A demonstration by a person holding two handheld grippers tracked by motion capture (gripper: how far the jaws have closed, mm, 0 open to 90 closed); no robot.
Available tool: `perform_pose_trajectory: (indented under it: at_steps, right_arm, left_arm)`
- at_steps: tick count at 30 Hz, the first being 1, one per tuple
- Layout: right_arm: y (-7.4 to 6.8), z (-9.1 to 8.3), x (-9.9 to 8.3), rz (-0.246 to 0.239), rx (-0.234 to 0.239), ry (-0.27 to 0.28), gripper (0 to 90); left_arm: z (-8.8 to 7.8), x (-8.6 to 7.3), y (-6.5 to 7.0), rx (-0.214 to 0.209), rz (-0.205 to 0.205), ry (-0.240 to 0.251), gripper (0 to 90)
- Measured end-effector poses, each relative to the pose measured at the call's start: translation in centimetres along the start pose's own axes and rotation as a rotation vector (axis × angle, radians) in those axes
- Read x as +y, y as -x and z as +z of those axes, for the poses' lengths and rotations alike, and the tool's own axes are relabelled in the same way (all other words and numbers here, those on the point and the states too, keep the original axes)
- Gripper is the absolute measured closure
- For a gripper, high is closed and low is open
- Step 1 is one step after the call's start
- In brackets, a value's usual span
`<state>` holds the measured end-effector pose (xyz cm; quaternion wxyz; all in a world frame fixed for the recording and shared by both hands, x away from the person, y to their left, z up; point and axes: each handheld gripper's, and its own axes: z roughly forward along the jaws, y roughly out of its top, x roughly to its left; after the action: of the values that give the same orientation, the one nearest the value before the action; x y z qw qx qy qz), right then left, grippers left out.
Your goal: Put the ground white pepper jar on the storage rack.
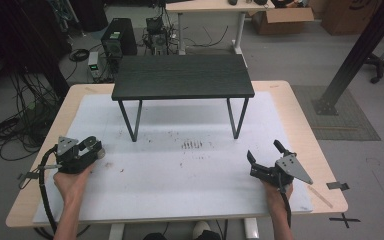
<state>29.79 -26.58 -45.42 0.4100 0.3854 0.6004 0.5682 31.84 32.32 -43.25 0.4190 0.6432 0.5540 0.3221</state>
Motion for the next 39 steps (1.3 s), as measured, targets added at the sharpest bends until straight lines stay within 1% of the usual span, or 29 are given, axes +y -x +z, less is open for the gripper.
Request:
perform_pose_trajectory:
  at_steps: [14, 21, 26, 28, 31, 34, 39]
  right_arm:
    - [0.0, 0.0, 0.0, 0.0, 0.0, -0.003, 2.1]
    - [0.0, 0.0, 0.0, -0.001, 0.001, -0.005, 2.1]
    - [0.0, 0.1, 0.0, -0.002, 0.001, -0.007, 2.1]
    - [0.0, 0.0, 0.0, -0.003, 0.001, -0.006, 2.2]
    - [0.0, 0.0, 0.0, -0.003, 0.001, -0.006, 2.1]
    - [0.0, 0.0, 0.0, -0.004, 0.001, -0.006, 2.1]
    - [0.0, 0.0, 0.0, -0.003, 0.001, -0.006, 2.2]
  left_arm:
    - [0.0, -0.1, 0.0, -0.003, 0.012, 0.005, 49.1]
    - [-0.1, 0.0, 0.0, -0.004, 0.008, 0.006, 49.1]
    - [-0.7, 0.3, 0.2, -0.03, 0.02, 0.017, 49.1]
    - [-1.0, 0.5, 0.4, -0.048, 0.028, 0.02, 49.1]
    - [-1.4, 1.0, 0.6, -0.094, 0.044, 0.017, 49.0]
    - [-1.8, 1.6, 1.0, -0.127, 0.075, 0.013, 49.0]
    - [-2.4, 2.7, 1.8, -0.193, 0.1, 0.016, 49.0]
